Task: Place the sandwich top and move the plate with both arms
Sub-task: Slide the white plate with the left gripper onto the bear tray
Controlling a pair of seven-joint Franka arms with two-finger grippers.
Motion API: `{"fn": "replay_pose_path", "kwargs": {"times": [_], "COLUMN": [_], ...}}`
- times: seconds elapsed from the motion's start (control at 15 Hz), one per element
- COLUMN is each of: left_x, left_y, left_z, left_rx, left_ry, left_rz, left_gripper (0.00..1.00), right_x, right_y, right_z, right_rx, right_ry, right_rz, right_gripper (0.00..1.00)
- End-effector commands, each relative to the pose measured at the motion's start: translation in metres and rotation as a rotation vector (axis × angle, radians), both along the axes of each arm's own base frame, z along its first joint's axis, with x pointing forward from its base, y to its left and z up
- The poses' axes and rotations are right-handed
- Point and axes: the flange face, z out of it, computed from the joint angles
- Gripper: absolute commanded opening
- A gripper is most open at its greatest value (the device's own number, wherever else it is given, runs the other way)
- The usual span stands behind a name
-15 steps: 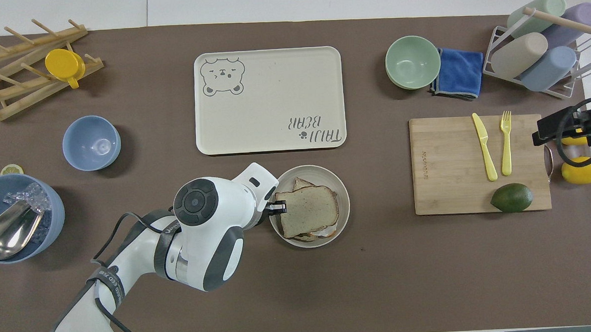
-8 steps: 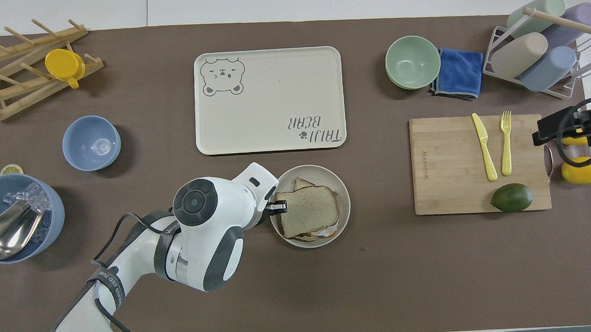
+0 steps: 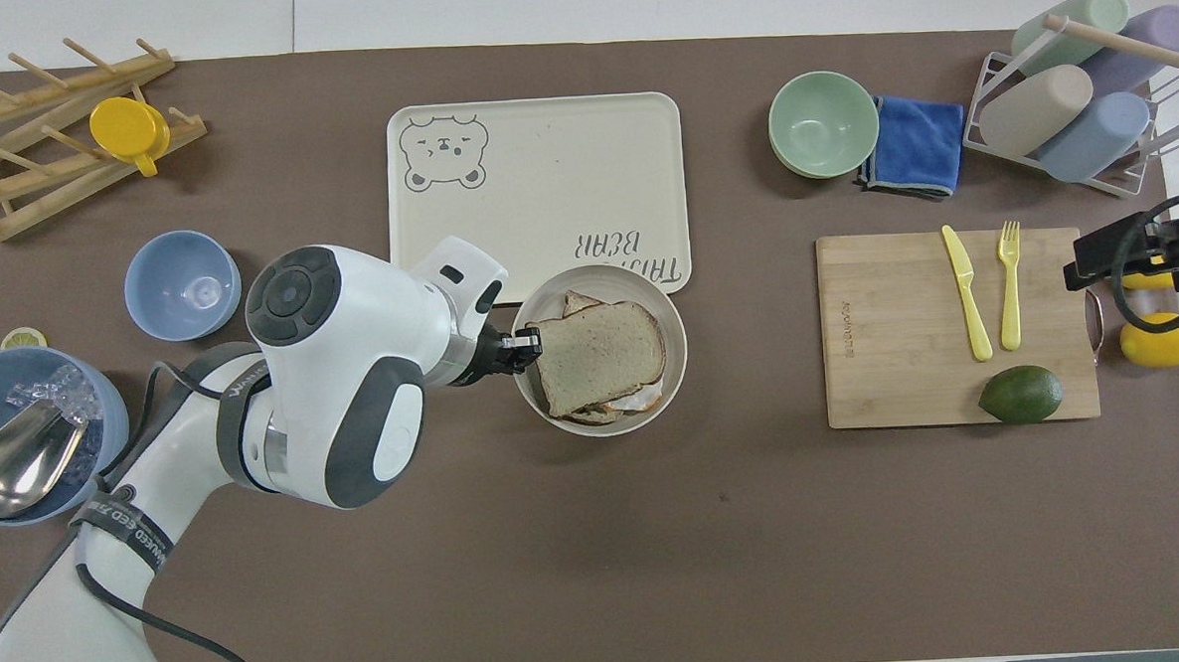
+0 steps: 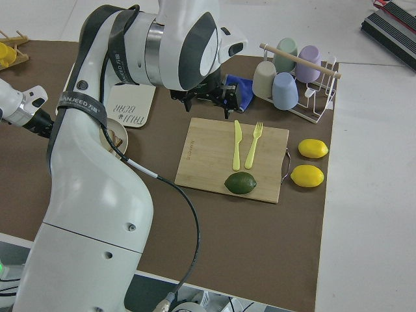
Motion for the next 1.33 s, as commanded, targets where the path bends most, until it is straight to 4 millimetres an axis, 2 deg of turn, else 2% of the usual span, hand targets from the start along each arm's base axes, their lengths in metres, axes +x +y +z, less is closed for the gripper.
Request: {"fn": "replay_pose_path", "kwargs": {"times": [0.0, 0.07, 0.2, 0.47, 0.6, 0.8, 1.0, 1.13, 1.27], "left_x": [0.028, 0.036, 0.067, 0.111, 0.129, 0.154, 0.163, 0.157, 0.155], "left_y": [0.002, 0.002, 0.024, 0.016, 0.030, 0.030, 0.042, 0.041, 0.041], "left_z": [0.011, 0.016, 0.001, -0.010, -0.029, -0.054, -0.057, -0.077, -0.081], "left_rx": [-0.031, -0.034, -0.030, -0.054, -0.047, -0.047, -0.044, -0.032, -0.028], "left_ry": [0.011, 0.014, 0.022, 0.017, 0.028, 0.004, -0.032, -0.065, -0.071], "left_rz": [0.026, 0.029, 0.078, 0.102, 0.130, 0.150, 0.174, 0.188, 0.189], "left_gripper": [0.00, 0.00, 0.00, 0.00, 0.00, 0.00, 0.00, 0.00, 0.00], "right_x": [-0.007, -0.007, -0.007, -0.007, -0.007, -0.007, -0.007, -0.007, -0.007], "right_y": [-0.002, -0.002, -0.002, -0.002, -0.002, -0.002, -0.002, -0.002, -0.002], "right_z": [0.002, 0.002, 0.002, 0.002, 0.002, 0.002, 0.002, 0.002, 0.002], "right_rx": [-0.009, -0.009, -0.009, -0.009, -0.009, -0.009, -0.009, -0.009, -0.009], "right_ry": [-0.005, -0.005, -0.006, -0.005, -0.006, -0.006, -0.005, -0.005, -0.005], "right_rz": [0.015, 0.015, 0.015, 0.015, 0.015, 0.015, 0.015, 0.015, 0.015], "right_gripper": [1.00, 1.00, 1.00, 1.00, 1.00, 1.00, 1.00, 1.00, 1.00]}}
